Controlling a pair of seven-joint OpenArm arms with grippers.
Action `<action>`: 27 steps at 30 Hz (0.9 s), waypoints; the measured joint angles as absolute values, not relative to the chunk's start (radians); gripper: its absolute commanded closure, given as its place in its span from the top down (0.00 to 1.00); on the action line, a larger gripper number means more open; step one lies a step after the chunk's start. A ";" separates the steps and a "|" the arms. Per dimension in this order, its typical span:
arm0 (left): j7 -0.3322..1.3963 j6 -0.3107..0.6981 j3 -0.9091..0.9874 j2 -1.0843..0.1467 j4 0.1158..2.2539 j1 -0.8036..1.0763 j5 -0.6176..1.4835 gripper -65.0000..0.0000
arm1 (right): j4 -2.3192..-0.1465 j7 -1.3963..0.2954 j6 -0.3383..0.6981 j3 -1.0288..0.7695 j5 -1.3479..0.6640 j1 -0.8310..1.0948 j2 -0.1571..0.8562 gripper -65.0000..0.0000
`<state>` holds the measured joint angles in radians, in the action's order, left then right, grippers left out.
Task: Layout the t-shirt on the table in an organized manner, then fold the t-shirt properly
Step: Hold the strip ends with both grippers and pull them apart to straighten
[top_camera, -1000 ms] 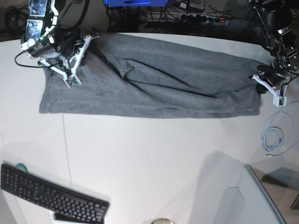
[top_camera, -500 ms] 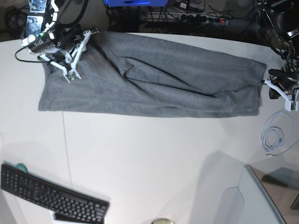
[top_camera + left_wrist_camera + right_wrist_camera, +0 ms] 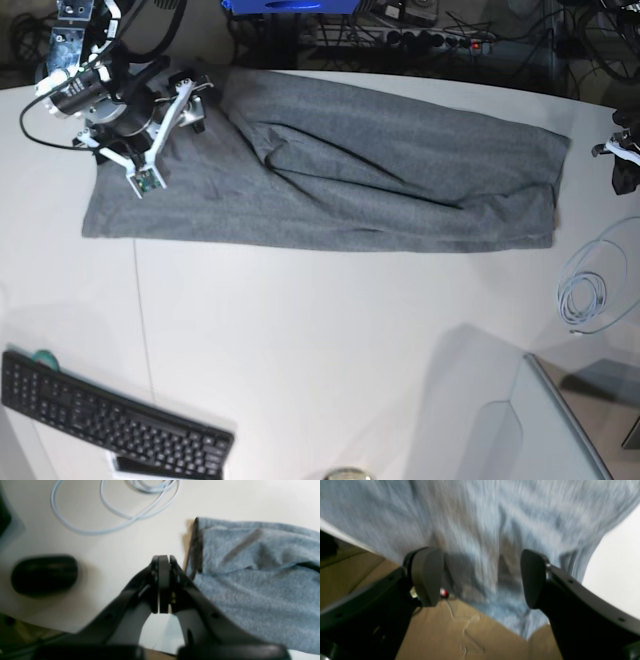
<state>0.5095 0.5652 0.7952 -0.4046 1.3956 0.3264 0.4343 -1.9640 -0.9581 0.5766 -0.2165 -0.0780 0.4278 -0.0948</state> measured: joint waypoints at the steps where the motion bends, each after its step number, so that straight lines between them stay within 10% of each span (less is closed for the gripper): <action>1: 0.508 0.564 0.795 -0.404 1.382 0.323 0.445 0.43 | -1.964 -0.944 0.577 -0.216 -0.078 0.428 -0.095 0.70; 7: 0.506 0.556 0.793 -0.405 1.253 0.255 0.480 0.93 | -1.962 -0.941 0.577 -0.213 -0.077 0.423 -0.091 0.70; 12: 0.506 0.690 0.753 -0.406 1.100 0.147 0.492 0.94 | -1.960 -0.938 0.577 -0.210 -0.077 0.405 -0.091 0.70; 27: 0.373 0.688 0.588 -0.407 0.852 0.041 0.423 0.94 | -1.959 -0.939 0.577 -0.210 -0.077 0.408 -0.094 0.70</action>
<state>0.3725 0.6876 0.5877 -0.4068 0.8524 0.0406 0.4232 -1.9594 -0.9386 0.5766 -0.2096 -0.0769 0.4080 -0.0944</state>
